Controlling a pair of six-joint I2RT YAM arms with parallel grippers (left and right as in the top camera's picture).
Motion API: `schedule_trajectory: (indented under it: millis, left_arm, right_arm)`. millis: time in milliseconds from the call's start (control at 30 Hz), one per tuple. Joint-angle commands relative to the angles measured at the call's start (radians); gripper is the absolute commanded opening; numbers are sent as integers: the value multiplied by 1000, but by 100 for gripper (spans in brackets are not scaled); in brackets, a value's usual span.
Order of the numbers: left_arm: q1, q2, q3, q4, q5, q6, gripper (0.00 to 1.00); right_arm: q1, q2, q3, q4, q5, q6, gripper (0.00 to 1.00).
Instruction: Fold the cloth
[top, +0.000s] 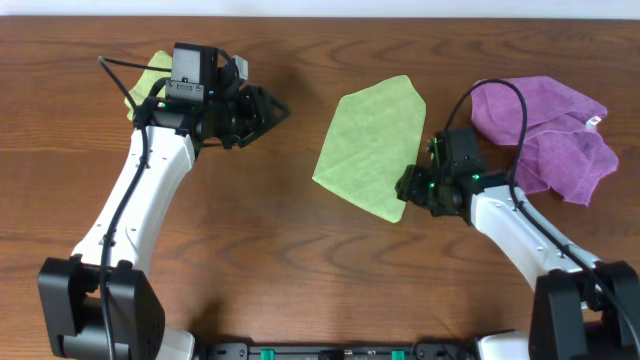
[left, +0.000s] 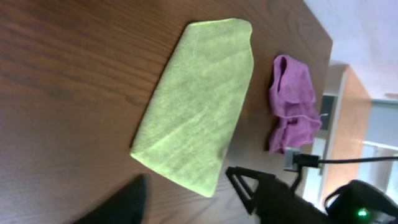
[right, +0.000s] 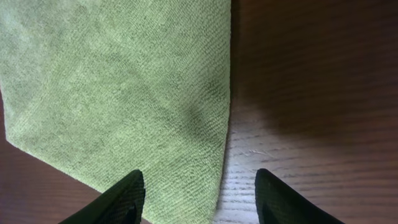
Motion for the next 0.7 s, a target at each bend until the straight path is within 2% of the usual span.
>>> schedule_trajectory:
  millis: [0,100,200,267,333,400,433,500,667]
  left_arm:
    - [3,5,0,-3,15,3,76]
    - [3,5,0,-3,33,3,91]
    - [3,5,0,-3,37,3,98]
    - [3,5,0,-3,46,3,98]
    - [3,5,0,-3,55,3,98]
    - [3,5,0,-3,56,3,98]
    - [3,5,0,-3,56,3,98]
    - [3,5,0,-3,60,3,98]
    - [3,5,0,-3,60,3,98]
  right_arm:
    - [-5,45,-7,27,-20,36,57]
    - [-5,93,-7,55,-25,58,56]
    - [-4,143,-7,90,-42,61,54]
    - [-5,163,-7,101,-45,61,49]
    - [-4,174,-7,111,-48,61,37]
    - [-4,174,-6,122,-66,55,9]
    - [-4,166,-5,133,-106,37,1]
    - [-2,128,-4,159,-177,3,1]
    - [42,-36,18,187,-153,-61,1]
